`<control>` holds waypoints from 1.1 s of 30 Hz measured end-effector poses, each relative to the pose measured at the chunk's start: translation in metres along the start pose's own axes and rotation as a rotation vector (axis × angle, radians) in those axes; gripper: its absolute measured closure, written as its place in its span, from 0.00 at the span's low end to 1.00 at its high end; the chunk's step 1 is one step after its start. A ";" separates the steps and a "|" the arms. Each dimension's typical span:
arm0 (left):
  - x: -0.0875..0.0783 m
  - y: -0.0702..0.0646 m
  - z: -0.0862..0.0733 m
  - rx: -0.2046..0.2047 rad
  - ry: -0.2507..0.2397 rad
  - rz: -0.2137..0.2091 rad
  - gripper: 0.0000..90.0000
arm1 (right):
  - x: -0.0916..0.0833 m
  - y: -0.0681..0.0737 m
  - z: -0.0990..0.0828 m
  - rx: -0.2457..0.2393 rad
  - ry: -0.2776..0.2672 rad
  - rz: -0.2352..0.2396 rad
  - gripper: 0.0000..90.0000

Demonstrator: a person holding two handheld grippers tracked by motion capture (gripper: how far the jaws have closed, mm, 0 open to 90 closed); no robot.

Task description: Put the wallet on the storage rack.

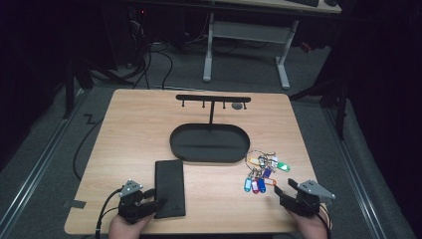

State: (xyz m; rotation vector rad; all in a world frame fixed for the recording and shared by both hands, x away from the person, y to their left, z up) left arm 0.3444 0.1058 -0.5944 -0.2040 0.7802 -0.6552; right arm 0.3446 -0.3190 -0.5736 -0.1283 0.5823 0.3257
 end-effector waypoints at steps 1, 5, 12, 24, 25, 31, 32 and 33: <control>0.000 0.000 0.000 0.000 0.000 0.000 0.56 | 0.000 0.000 0.000 0.000 0.001 0.000 0.41; -0.003 -0.001 0.000 0.029 -0.014 -0.003 0.68 | 0.000 0.000 0.000 0.001 0.001 0.001 0.41; -0.007 -0.002 0.002 0.104 -0.036 0.034 0.85 | 0.000 0.000 0.000 0.004 0.002 0.000 0.41; -0.012 0.008 0.006 0.158 -0.035 0.074 0.85 | -0.002 -0.002 0.000 0.006 -0.002 0.002 0.41; -0.014 0.010 0.008 0.169 -0.045 0.099 0.88 | -0.002 -0.002 -0.001 0.006 -0.002 0.002 0.41; -0.020 0.019 0.008 0.164 -0.050 0.131 0.90 | -0.001 -0.002 -0.001 0.006 0.000 0.004 0.41; -0.021 0.018 0.008 0.162 -0.059 0.126 0.88 | -0.001 -0.002 0.000 0.004 -0.001 0.004 0.41; -0.021 0.018 0.008 0.162 -0.059 0.126 0.86 | -0.001 -0.002 0.000 0.004 -0.001 0.004 0.41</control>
Point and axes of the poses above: each handheld gripper's, and its own axes: x roughly forward along the jaws, z roughly out of its top, y roughly to its left, the point moved 10 cm from there along x, roughly forward along the jaws, and after that the axes turned 3 degrees about -x, right-handed, at the moved point
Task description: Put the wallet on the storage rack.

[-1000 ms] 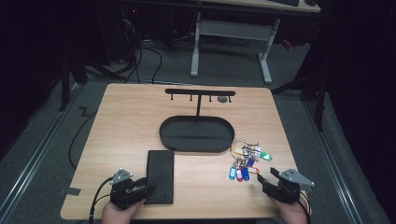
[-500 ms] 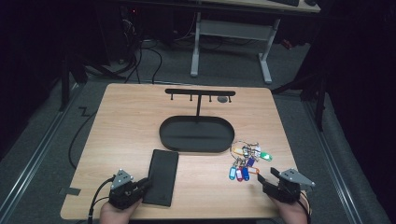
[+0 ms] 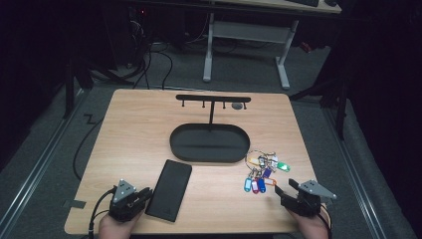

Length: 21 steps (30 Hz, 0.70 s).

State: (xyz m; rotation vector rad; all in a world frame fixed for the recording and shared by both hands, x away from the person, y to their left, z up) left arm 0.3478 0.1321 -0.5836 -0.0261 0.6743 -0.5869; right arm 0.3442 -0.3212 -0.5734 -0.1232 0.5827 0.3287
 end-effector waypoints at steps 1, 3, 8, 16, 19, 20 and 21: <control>-0.001 -0.002 0.001 0.000 -0.010 -0.008 0.81 | 0.000 0.000 0.000 0.003 0.003 0.001 0.41; 0.000 -0.009 0.001 -0.008 -0.010 -0.039 0.71 | 0.001 0.000 0.000 0.002 0.004 0.001 0.41; 0.010 -0.016 -0.005 -0.040 0.020 -0.080 0.48 | 0.001 0.002 0.000 -0.003 0.005 0.006 0.41; 0.013 -0.015 -0.009 -0.158 0.030 -0.131 0.45 | 0.002 0.002 -0.002 0.002 0.012 0.011 0.41; 0.012 -0.017 -0.011 -0.192 0.031 -0.148 0.55 | 0.003 0.002 -0.002 0.003 0.015 0.012 0.41; 0.012 -0.017 -0.011 -0.201 0.032 -0.151 0.56 | 0.003 0.003 -0.002 0.002 0.016 0.014 0.41; 0.011 -0.016 -0.011 -0.215 0.033 -0.158 0.58 | 0.003 0.003 -0.002 -0.001 0.016 0.016 0.41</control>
Point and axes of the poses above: each handheld gripper's, and its own axes: x roughly forward along the jaws, z roughly out of its top, y roughly to its left, the point moved 10 cm from there along x, roughly forward along the jaws, and after that the axes turned 3 degrees about -x, right-handed, at the moved point
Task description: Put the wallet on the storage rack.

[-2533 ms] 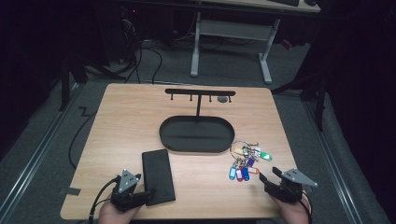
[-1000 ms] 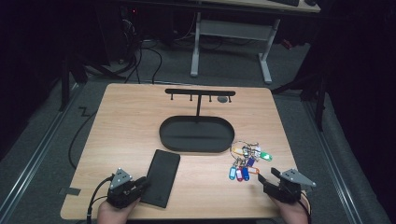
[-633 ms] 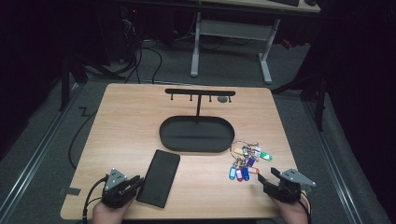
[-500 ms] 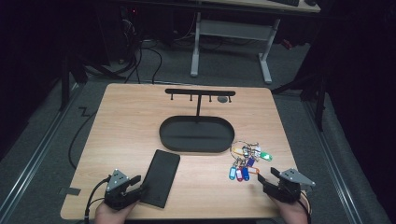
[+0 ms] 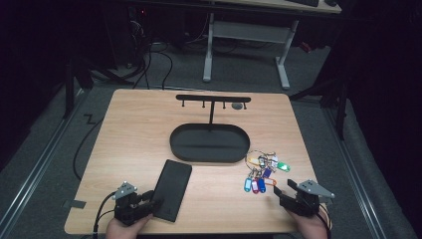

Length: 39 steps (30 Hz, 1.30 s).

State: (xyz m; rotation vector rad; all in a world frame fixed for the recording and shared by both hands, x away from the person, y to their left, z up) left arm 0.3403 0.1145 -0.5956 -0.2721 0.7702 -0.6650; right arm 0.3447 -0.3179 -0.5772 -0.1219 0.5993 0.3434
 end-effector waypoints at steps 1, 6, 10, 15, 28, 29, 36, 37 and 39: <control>0.000 0.000 0.000 -0.008 -0.003 -0.005 0.60 | 0.000 0.000 0.000 -0.005 0.000 0.002 0.41; -0.003 -0.001 0.000 0.008 -0.024 -0.011 0.71 | 0.001 0.001 0.000 0.000 0.003 0.004 0.41; -0.004 -0.004 0.001 0.026 -0.019 -0.018 0.78 | 0.002 0.001 0.000 -0.002 0.005 0.004 0.41; -0.007 -0.005 0.004 0.046 -0.019 -0.014 0.83 | 0.001 0.001 0.000 0.001 0.004 0.005 0.41; -0.030 -0.009 0.022 0.252 -0.088 0.114 0.87 | -0.001 -0.002 0.000 0.000 -0.001 0.002 0.41; -0.032 -0.008 0.023 0.257 -0.091 0.119 0.88 | -0.001 -0.002 0.000 0.000 -0.001 0.003 0.41; -0.047 0.006 0.030 0.291 -0.113 0.182 0.89 | -0.001 -0.001 0.000 -0.002 -0.003 0.006 0.41; -0.050 0.007 0.031 0.297 -0.118 0.196 0.90 | -0.001 -0.001 0.000 -0.002 -0.003 0.005 0.41; -0.054 0.010 0.034 0.315 -0.124 0.219 0.90 | -0.001 -0.001 0.001 -0.001 -0.004 0.005 0.41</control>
Point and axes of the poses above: each handheld gripper's, and its own axes: x roughly forward along the jaws, z roughly out of its top, y roughly to its left, the point moved 10 cm from there along x, roughly forward along the jaws, and after that the axes turned 3 degrees about -x, right-handed, at the moved point
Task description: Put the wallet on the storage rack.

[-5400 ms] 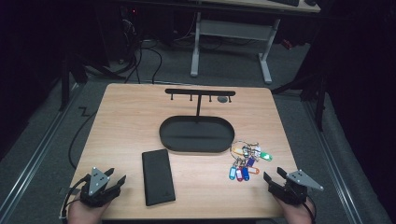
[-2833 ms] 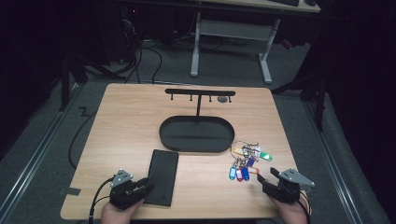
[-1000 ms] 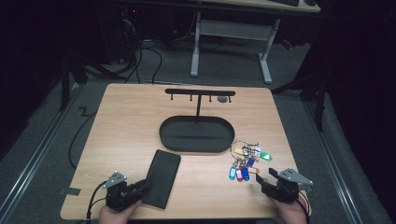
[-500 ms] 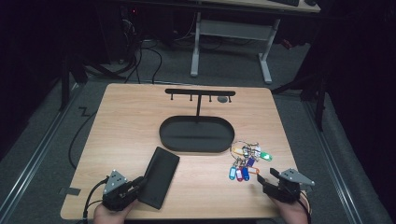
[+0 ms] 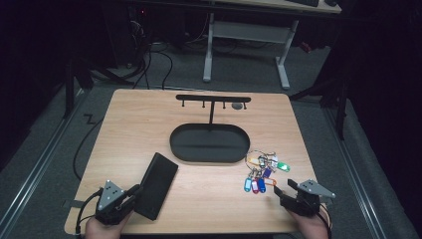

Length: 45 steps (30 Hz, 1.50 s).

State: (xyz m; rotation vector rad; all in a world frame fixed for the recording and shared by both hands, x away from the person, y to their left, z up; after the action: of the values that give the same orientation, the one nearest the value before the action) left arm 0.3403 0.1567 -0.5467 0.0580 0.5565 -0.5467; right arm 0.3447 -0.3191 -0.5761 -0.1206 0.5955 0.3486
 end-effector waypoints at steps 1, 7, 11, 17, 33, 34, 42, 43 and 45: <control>-0.002 0.001 0.001 0.002 -0.007 0.009 0.90 | 0.000 0.000 0.000 0.001 -0.001 0.000 0.41; -0.008 -0.006 0.005 0.085 -0.016 0.047 0.90 | 0.000 0.001 0.001 -0.006 -0.002 0.002 0.41; -0.010 -0.021 0.011 0.151 -0.031 0.061 0.90 | 0.001 0.001 0.000 -0.005 0.002 0.001 0.41; -0.010 -0.038 0.014 0.199 -0.048 0.054 0.89 | 0.001 0.001 0.000 -0.006 0.001 0.002 0.41; -0.007 -0.079 0.016 0.250 -0.073 -0.046 0.86 | 0.001 0.001 0.001 -0.010 -0.001 0.003 0.41; -0.007 -0.081 0.016 0.247 -0.074 -0.053 0.86 | 0.001 0.001 0.001 -0.010 -0.001 0.003 0.41; -0.006 -0.086 0.017 0.124 -0.110 -0.114 0.68 | 0.001 0.001 0.001 -0.010 0.000 0.004 0.41; -0.006 -0.086 0.017 0.108 -0.120 -0.115 0.64 | 0.001 0.001 0.001 -0.010 0.000 0.003 0.41; -0.006 -0.085 0.016 0.084 -0.113 -0.121 0.57 | 0.001 0.001 0.001 -0.009 -0.001 0.004 0.41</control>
State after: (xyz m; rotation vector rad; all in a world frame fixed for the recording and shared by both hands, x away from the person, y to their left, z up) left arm 0.3007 0.0832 -0.5217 0.0726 0.4285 -0.6870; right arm 0.3453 -0.3178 -0.5757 -0.1281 0.5932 0.3552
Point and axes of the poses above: each handheld gripper's, and its own axes: x roughly forward along the jaws, z roughly out of its top, y roughly to its left, the point moved 10 cm from there along x, roughly forward along the jaws, and after that the axes turned 3 degrees about -x, right-handed, at the moved point
